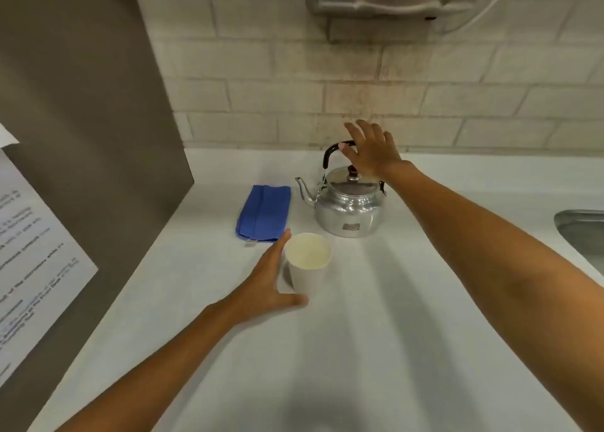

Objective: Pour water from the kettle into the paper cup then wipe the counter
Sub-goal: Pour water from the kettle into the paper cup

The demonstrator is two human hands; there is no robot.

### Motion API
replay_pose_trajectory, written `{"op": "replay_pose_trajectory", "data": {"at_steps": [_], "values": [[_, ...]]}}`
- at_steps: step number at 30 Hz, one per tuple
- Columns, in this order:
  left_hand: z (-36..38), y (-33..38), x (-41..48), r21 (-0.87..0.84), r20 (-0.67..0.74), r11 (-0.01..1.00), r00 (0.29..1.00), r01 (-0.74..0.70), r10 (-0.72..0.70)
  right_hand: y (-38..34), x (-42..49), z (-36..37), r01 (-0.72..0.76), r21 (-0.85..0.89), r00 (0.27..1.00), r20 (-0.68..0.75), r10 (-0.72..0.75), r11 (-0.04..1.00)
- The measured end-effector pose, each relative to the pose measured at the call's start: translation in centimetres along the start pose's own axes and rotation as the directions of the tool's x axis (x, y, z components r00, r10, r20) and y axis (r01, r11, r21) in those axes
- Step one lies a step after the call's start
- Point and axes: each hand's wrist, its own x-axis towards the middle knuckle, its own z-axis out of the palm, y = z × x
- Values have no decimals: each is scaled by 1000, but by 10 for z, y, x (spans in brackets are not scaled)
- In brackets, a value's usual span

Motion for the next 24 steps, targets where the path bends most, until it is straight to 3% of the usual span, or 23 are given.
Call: {"op": "replay_pose_trajectory", "data": {"at_steps": [8, 13, 24], "values": [[19, 14, 13, -215, -188, 976, 978, 47, -89, 7, 29, 3, -61, 200, 997, 54, 51, 978], [22, 16, 15, -221, -265, 975, 960, 32, -92, 4, 38, 5, -139, 178, 990, 21, 138, 974], [22, 20, 23, -241, -352, 969, 925, 57, -142, -2, 9, -4, -185, 300, 963, -133, 233, 936]]}}
